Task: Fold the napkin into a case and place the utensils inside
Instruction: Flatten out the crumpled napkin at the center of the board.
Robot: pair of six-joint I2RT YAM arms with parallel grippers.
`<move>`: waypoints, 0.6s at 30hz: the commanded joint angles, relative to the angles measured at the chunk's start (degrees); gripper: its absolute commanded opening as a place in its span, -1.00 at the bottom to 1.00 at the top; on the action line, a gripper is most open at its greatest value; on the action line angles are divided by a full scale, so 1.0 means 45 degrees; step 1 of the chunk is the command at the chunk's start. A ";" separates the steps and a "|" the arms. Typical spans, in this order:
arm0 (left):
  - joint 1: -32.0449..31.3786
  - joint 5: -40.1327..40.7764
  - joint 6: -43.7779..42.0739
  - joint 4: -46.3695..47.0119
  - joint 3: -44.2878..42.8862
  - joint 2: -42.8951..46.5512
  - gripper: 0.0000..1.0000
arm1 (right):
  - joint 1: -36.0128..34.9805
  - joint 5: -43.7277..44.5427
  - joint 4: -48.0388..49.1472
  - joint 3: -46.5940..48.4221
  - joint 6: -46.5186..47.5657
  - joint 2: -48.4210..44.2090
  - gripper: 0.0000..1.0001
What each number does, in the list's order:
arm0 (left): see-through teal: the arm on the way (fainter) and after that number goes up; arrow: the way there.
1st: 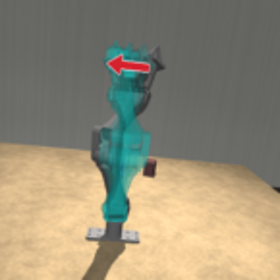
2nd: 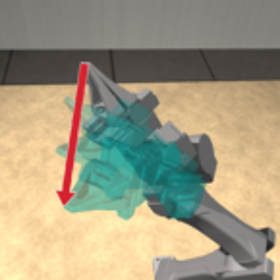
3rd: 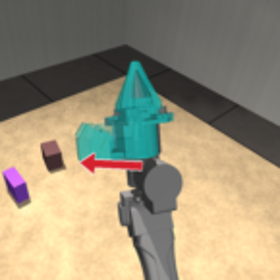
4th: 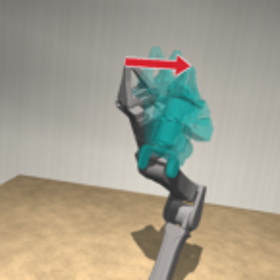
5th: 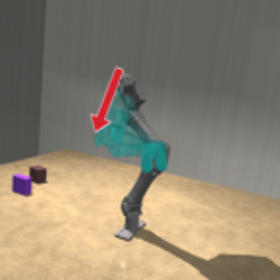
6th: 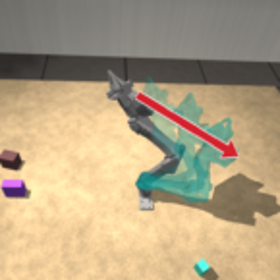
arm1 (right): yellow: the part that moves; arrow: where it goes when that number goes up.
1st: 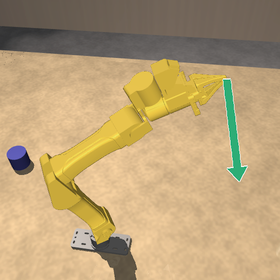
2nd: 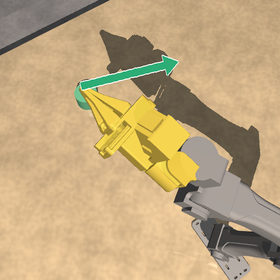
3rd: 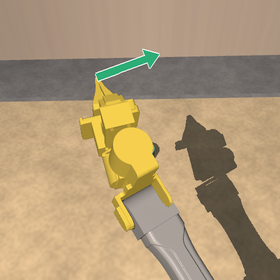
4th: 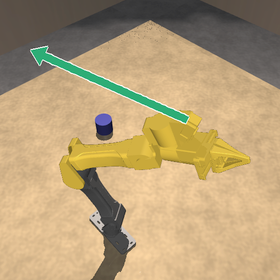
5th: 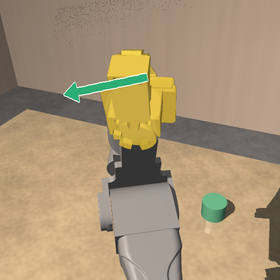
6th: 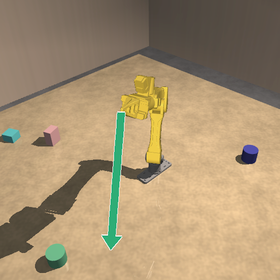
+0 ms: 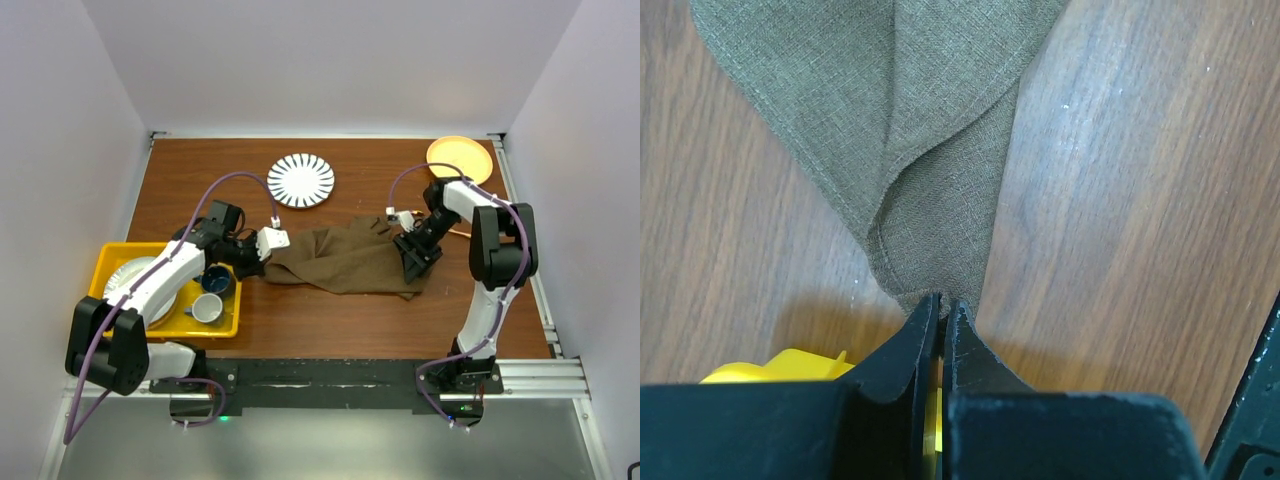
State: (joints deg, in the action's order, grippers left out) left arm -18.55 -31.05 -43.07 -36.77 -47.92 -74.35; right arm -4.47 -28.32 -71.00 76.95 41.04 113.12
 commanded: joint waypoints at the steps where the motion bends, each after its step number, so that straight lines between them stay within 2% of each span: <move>1: -0.0117 -0.0093 0.0293 0.0496 0.0005 0.0388 -1.00 | -0.0257 -0.0114 0.0992 0.0323 -0.1617 0.0213 0.37; 6: -0.0117 -0.0073 0.0332 0.0555 -0.0054 0.0388 -1.00 | -0.0452 -0.0504 0.1286 0.0439 -0.2223 0.0701 0.34; 8: -0.0117 -0.0131 0.0371 0.0535 -0.0093 0.0408 -1.00 | -0.0472 -0.0601 0.1247 0.0556 -0.2322 0.0819 0.24; 10: -0.0117 -0.0112 0.0411 0.0516 -0.0093 0.0408 -1.00 | -0.0472 -0.0875 0.1111 0.0752 -0.2323 0.0936 0.06; 11: -0.0117 -0.0151 0.0430 0.0516 -0.0093 0.0408 -1.00 | -0.0472 -0.0972 0.0936 0.0829 -0.2322 0.0898 -0.09; 12: -0.0117 -0.0151 0.0450 0.0516 -0.0093 0.0447 -1.00 | -0.0414 -0.1128 0.0780 0.0985 -0.2187 0.0878 -0.36; 14: -0.0117 -0.0190 0.0489 0.0516 -0.0132 0.0467 -1.00 | -0.0296 -0.1616 0.0216 0.1200 -0.1933 0.0625 -0.66; 15: -0.0117 -0.0190 0.0508 0.0496 -0.0151 0.0486 -1.00 | -0.0122 -0.1811 -0.0001 0.1433 -0.1526 0.0508 -0.96; 18: -0.0117 -0.0229 0.0567 0.0457 -0.0307 0.0467 -1.00 | 0.0425 -0.2184 -0.0919 0.1999 -0.0628 -0.0136 -1.00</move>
State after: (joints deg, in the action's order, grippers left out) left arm -18.57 -31.07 -41.52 -35.66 -47.92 -73.73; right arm -5.39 -33.30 -69.49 81.28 32.93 117.45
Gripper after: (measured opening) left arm 0.039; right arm 0.015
